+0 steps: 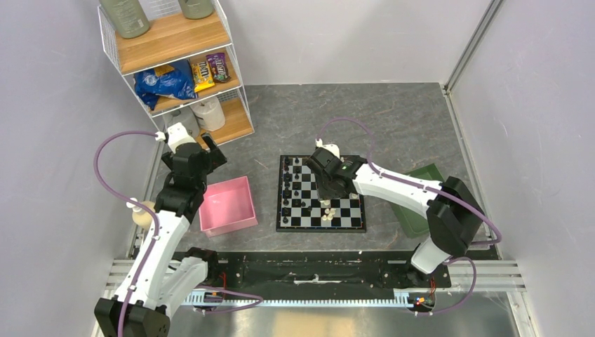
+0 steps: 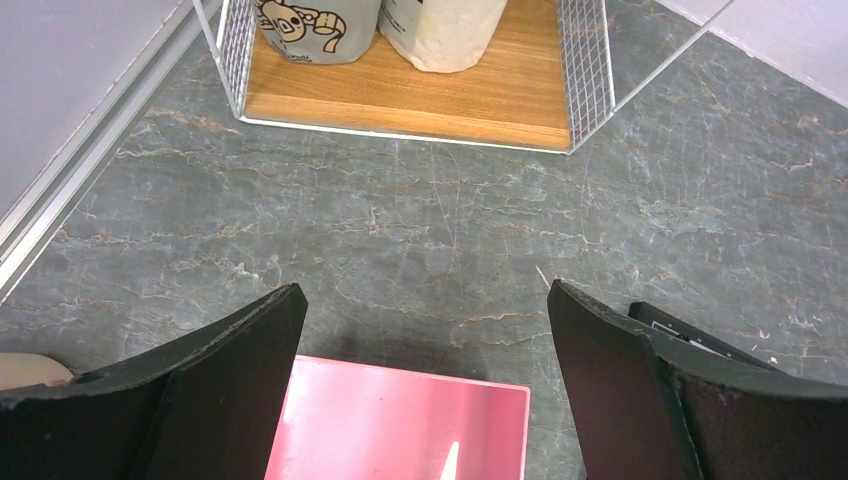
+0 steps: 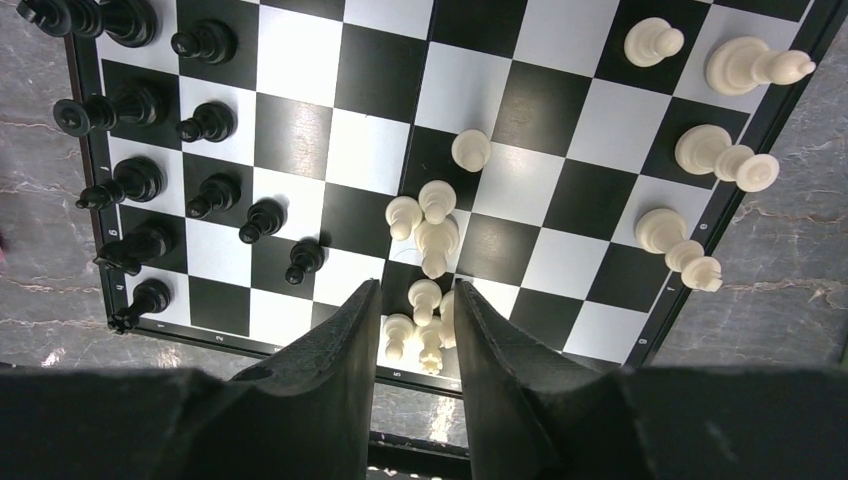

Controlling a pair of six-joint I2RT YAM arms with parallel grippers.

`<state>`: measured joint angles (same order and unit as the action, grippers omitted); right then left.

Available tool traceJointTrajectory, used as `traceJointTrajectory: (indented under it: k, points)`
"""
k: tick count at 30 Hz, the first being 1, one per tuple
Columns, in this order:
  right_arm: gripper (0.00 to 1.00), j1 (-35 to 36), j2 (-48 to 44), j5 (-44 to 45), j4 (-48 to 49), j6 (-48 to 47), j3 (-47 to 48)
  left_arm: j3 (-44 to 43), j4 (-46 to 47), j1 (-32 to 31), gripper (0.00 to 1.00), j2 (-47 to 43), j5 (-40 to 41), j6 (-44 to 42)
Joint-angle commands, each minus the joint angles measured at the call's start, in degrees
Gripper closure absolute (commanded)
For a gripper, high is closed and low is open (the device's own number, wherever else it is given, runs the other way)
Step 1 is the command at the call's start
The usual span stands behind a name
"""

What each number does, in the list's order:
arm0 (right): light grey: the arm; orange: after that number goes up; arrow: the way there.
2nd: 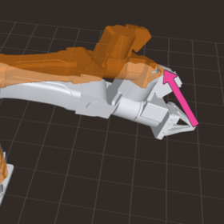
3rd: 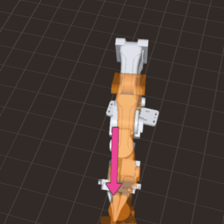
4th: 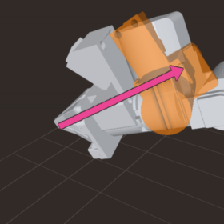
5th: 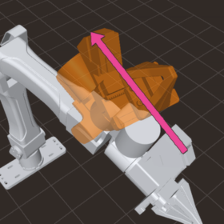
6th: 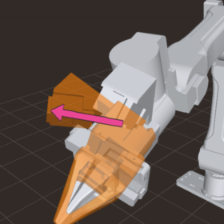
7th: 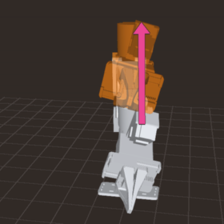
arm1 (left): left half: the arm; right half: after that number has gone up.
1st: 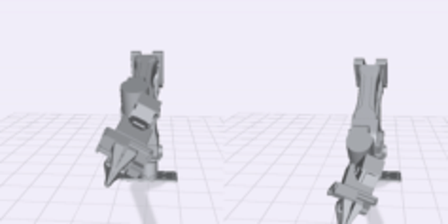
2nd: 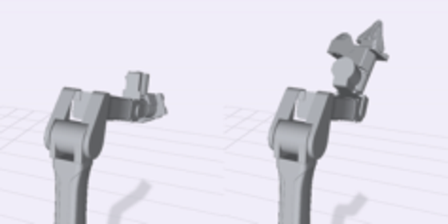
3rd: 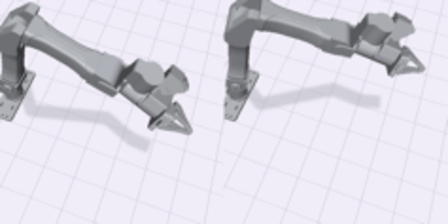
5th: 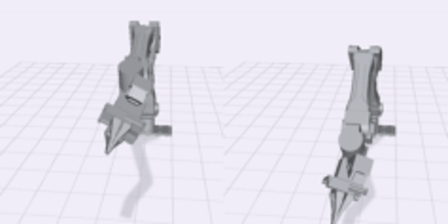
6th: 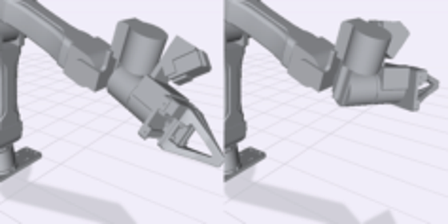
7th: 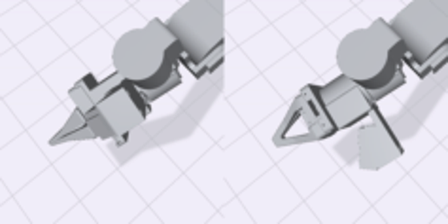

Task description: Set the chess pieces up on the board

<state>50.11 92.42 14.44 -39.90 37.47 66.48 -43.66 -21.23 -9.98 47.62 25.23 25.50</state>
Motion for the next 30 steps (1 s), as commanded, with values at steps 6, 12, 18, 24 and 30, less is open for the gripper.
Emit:
traceJointTrajectory:
  k: [6,12,18,24,30]
  points:
    - [0.61,-0.3,2.1,-1.0,0.8,-0.6,0.6,0.1,0.7,0.1,0.0,0.8,1.1,-1.9]
    - [0.66,-0.7,2.9,-1.6,1.2,-1.4,0.6,0.0,0.8,0.1,0.0,1.4,0.9,-1.9]
    - [0.68,-1.4,2.8,-2.3,1.1,-1.1,0.5,0.1,0.8,0.1,0.0,1.2,1.4,-2.0]
    - [0.67,-1.8,3.5,-2.6,1.1,-1.8,0.2,0.1,1.1,0.1,0.0,1.8,1.1,-1.9]
    - [0.68,-2.1,3.6,-2.9,1.4,-2.1,0.1,0.0,1.2,0.1,0.0,2.4,1.3,-1.9]
